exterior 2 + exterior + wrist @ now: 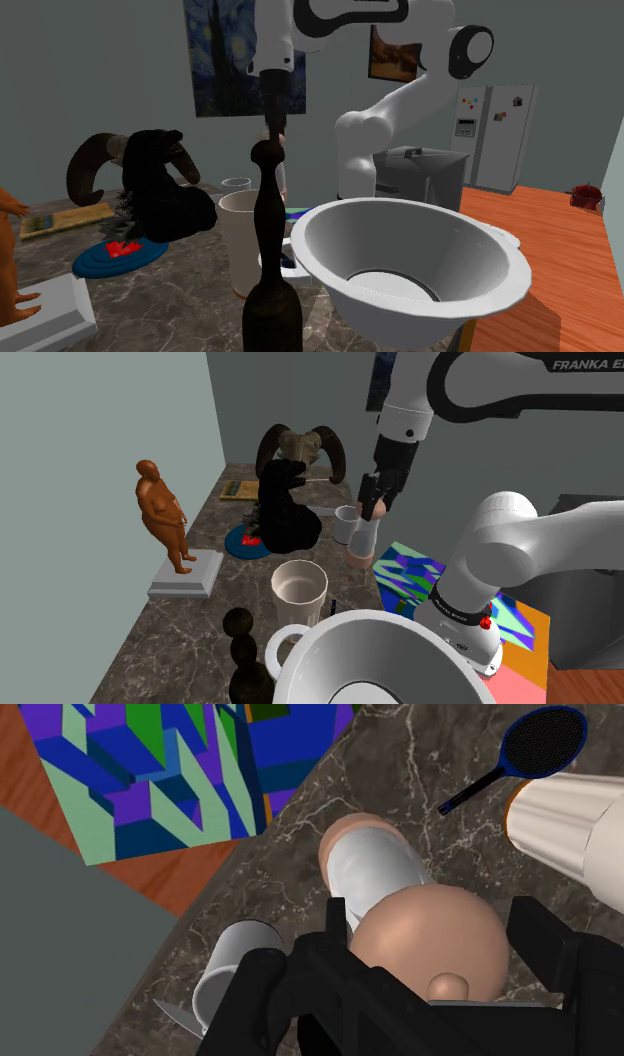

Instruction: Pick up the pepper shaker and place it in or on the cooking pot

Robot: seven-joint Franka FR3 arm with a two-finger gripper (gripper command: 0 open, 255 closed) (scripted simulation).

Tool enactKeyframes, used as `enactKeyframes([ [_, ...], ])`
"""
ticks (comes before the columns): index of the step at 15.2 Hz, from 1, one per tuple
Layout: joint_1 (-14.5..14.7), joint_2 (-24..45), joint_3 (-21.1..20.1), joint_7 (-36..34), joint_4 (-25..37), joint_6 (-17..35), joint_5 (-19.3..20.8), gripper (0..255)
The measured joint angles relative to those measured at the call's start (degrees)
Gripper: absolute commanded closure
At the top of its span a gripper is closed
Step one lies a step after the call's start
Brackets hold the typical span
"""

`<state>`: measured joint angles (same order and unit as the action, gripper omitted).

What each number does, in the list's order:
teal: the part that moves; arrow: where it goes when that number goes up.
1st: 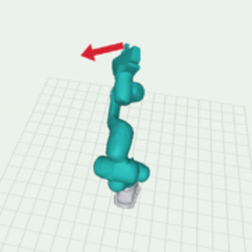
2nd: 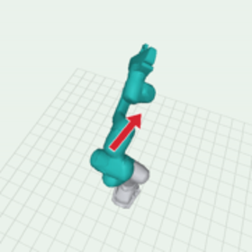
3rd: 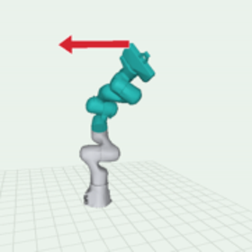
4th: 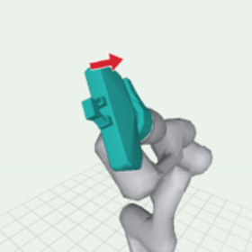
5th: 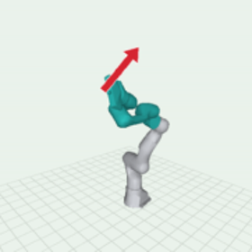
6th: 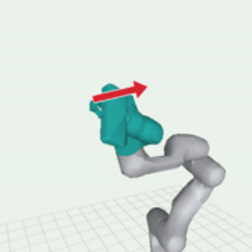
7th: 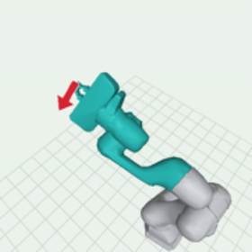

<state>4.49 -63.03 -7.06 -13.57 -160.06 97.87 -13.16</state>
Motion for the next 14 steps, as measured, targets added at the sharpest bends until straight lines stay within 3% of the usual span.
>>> enactKeyframes([
  [14,-0.6,2.8,1.4,-1.1,12.0,-9.1,1.5,255],
])
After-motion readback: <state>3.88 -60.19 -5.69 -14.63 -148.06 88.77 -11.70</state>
